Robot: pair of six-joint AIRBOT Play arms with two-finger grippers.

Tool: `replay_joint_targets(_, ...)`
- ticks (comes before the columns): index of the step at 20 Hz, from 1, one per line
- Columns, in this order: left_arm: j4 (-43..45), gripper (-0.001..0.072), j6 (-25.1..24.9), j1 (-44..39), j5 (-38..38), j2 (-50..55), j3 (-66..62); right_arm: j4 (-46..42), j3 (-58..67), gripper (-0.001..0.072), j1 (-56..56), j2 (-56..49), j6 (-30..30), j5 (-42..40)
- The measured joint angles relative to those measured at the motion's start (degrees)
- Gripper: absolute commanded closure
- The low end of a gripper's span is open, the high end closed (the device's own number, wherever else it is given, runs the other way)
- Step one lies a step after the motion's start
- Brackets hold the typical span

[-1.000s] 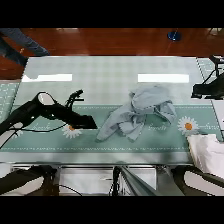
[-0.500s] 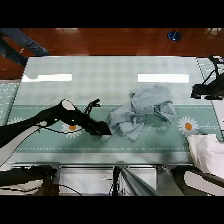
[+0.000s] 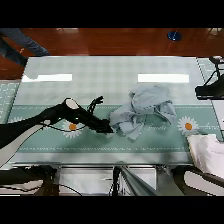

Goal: Fold the shirts.

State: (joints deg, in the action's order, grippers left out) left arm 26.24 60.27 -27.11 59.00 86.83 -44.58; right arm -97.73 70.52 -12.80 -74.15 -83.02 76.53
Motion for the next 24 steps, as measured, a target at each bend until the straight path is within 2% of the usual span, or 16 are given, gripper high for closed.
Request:
replay_joint_targets(1,0.02,0.0682,-0.15,0.13,0.55,0.00,-0.04,0.57,-0.02,0.0276,0.00,-0.50,0.85,0.50)
replay_joint_targets(2,-0.04,0.0682,-0.37,0.22,0.74,0.00,-0.07,2.27,-0.13,0.0192,0.00,-1.03,1.51,0.94)
replay_joint_targets(6,-0.09,0.0682,-1.03,0.37,1.57,0.00,-0.09,16.65,-1.46,0.0106,0.00,-3.41,7.02,1.90)
replay_joint_targets(11,-0.11,0.0682,-2.12,0.37,2.43,0.00,-0.09,27.71,-5.81,0.0111,0.00,-5.64,10.97,2.03)
replay_joint_targets(12,-0.11,0.0682,-2.29,0.37,2.47,0.00,-0.11,28.65,-7.21,0.0129,0.00,-5.86,11.32,2.14)
replay_joint_targets(13,-0.11,0.0682,-2.47,0.37,2.49,0.00,-0.09,29.44,-8.74,0.0241,0.00,-6.03,11.61,2.12)
replay_joint_targets(15,-0.11,0.0683,-2.67,0.39,2.60,0.00,-0.11,30.45,-11.80,0.0685,0.07,-6.27,12.11,1.20)
replay_joint_targets(20,-0.13,0.0687,-4.70,2.19,2.95,-1.95,-0.13,33.07,-15.26,0.0692,0.20,-5.25,12.79,-3.04)
replay_joint_targets(24,-0.09,0.0689,-6.05,9.51,3.23,-10.82,-0.50,34.38,-12.83,0.0692,0.20,1.73,14.21,-4.20)
